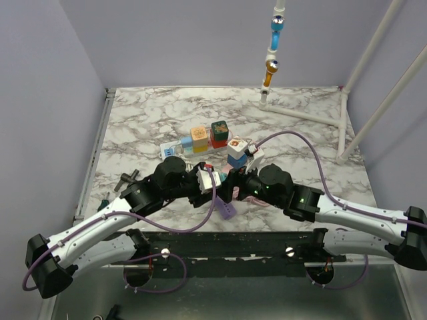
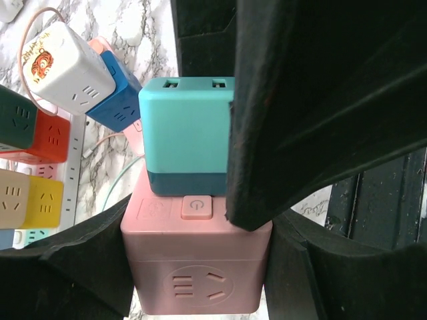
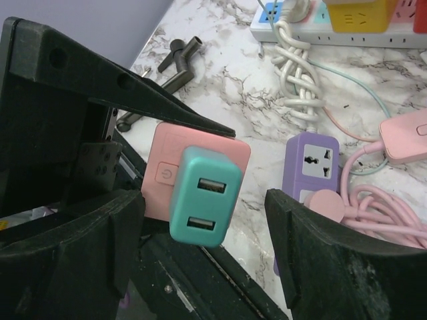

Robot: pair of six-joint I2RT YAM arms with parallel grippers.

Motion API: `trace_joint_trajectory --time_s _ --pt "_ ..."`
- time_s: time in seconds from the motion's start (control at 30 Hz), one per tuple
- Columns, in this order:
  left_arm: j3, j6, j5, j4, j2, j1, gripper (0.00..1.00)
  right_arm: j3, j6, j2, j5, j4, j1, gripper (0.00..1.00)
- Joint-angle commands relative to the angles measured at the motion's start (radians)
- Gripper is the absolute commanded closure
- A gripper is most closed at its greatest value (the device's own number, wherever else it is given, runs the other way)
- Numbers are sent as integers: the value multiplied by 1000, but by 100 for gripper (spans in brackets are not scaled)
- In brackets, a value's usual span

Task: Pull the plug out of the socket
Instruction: Remove the plug from the socket.

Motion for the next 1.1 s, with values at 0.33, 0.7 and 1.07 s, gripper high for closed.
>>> trace_joint_trajectory --time_s 0.33,0.7,1.07 --pt "-24 46 -14 67 -35 -19 100 40 10 54 -12 62 -3 60" --pt "-26 73 -48 15 10 -28 100 8 29 20 8 45 -5 90" --pt "-39 113 -56 -142 59 -32 100 41 -2 30 1 -18 -38 98"
